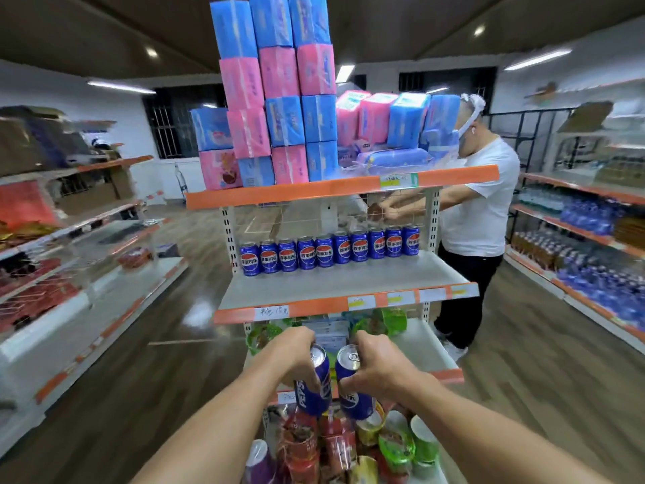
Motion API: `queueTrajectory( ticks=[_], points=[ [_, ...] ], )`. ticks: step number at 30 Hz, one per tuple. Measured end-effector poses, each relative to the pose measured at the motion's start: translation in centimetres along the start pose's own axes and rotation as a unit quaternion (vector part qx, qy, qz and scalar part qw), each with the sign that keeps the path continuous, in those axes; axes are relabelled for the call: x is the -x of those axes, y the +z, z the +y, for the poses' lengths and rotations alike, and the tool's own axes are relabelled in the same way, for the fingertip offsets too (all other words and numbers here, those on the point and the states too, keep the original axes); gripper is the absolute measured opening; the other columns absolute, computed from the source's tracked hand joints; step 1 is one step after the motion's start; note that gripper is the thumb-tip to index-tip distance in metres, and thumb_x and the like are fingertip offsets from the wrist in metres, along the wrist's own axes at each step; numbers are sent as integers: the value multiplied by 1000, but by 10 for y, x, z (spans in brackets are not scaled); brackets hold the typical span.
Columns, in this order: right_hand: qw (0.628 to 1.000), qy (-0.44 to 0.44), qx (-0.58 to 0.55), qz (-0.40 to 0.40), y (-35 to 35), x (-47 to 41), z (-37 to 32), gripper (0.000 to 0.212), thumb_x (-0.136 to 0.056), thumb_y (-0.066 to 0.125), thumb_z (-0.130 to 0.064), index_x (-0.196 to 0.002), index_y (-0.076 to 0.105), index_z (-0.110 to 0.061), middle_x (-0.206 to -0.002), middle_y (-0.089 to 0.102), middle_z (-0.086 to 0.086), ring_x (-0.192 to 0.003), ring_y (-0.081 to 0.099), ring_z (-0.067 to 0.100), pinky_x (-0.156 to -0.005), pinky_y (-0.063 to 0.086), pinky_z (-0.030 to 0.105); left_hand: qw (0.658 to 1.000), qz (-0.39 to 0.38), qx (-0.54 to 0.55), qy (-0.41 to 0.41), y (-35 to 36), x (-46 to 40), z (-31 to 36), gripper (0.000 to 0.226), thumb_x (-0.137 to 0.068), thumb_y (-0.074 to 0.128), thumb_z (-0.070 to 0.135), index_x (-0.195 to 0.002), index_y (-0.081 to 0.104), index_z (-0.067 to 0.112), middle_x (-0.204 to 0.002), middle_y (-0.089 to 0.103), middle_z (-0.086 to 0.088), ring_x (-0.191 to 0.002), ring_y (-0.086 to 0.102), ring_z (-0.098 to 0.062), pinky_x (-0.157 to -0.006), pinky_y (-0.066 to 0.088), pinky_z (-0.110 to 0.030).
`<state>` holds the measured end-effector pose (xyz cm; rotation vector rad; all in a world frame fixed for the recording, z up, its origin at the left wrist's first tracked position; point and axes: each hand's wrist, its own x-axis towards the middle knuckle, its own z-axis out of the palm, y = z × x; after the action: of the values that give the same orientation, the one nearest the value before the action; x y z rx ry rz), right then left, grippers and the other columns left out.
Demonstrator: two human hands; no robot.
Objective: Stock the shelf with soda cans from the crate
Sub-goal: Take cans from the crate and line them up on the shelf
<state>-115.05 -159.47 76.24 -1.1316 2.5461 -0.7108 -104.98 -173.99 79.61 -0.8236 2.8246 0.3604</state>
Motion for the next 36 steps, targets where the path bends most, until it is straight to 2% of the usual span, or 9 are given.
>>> queueTrajectory(
  ticks=[5, 7, 10, 18, 20, 22, 25, 32, 36],
  points=[
    [1000, 3, 22, 4, 3, -12, -6, 54, -59, 82, -43, -95, 50, -21, -91, 57, -3, -74, 54, 13, -49, 37, 22, 999, -4, 36, 5, 0, -10, -16, 66, -59, 93, 34, -114, 61, 18, -110, 63, 1, -91, 66, -20, -65, 56, -31],
    [1000, 2, 26, 12, 6, -18, -11, 54, -58, 82, -44, -96, 51, -21, -91, 58, -3, -75, 55, 13, -51, 42, 24, 998, 0, 58, 4, 1, -9, -22, 67, -60, 93, 32, -117, 59, 20, -113, 61, 2, -92, 65, -18, -61, 52, -27],
    [1000, 6, 10, 14, 11, -26, -21, 57, -54, 84, -46, -96, 54, -23, -92, 61, -4, -80, 60, 14, -65, 57, 32, 998, 2, 70, 2, -3, -5, -32, 66, -62, 93, 31, -117, 59, 19, -112, 61, 2, -93, 63, -19, -60, 49, -26],
    [1000, -16, -8, 21, 22, -74, -66, 57, -53, 81, -46, -96, 54, -20, -92, 64, -1, -82, 64, 17, -71, 60, 40, 999, 19, 48, -2, -40, -35, -85, 64, -62, 91, 36, -115, 62, 17, -112, 68, -1, -97, 67, -21, -80, 59, -38],
    [1000, -15, -8, 24, 24, -96, -80, 56, -53, 81, -46, -96, 55, -21, -92, 64, -2, -82, 64, 17, -71, 60, 39, 999, 24, 48, -1, -56, -52, -104, 63, -63, 92, 35, -116, 63, 16, -113, 69, -2, -97, 68, -21, -72, 59, -36],
    [999, -8, -23, 36, 28, -120, -95, 56, -53, 81, -47, -96, 57, -20, -94, 65, -1, -84, 65, 18, -72, 60, 41, 999, 31, 36, 2, -73, -71, -124, 65, -64, 91, 35, -119, 62, 16, -116, 67, -1, -99, 66, -20, -60, 51, -28],
    [998, 4, -42, 53, 32, -156, -118, 54, -57, 82, -44, -98, 58, -18, -95, 66, 0, -85, 65, 19, -73, 60, 41, 999, 38, 5, 23, -98, -101, -151, 67, -67, 89, 37, -122, 57, 16, -119, 63, -1, -95, 59, -19, -55, 38, -25],
    [995, 20, -54, 83, 36, -224, -157, 55, -58, 84, -42, -102, 58, -19, -98, 66, 0, -87, 65, 18, -77, 59, 41, 998, 43, 9, 44, -136, -161, -199, 74, -68, 89, 33, -132, 56, 15, -127, 62, -2, -109, 61, -22, -72, 50, -31],
    [995, 24, -45, 89, 39, -253, -164, 54, -59, 85, -40, -102, 57, -20, -99, 64, -1, -89, 63, 17, -77, 59, 37, 998, 39, 26, 41, -135, -190, -220, 80, -68, 90, 31, -138, 53, 15, -134, 61, -4, -116, 61, -24, -89, 56, -37]
  ],
)
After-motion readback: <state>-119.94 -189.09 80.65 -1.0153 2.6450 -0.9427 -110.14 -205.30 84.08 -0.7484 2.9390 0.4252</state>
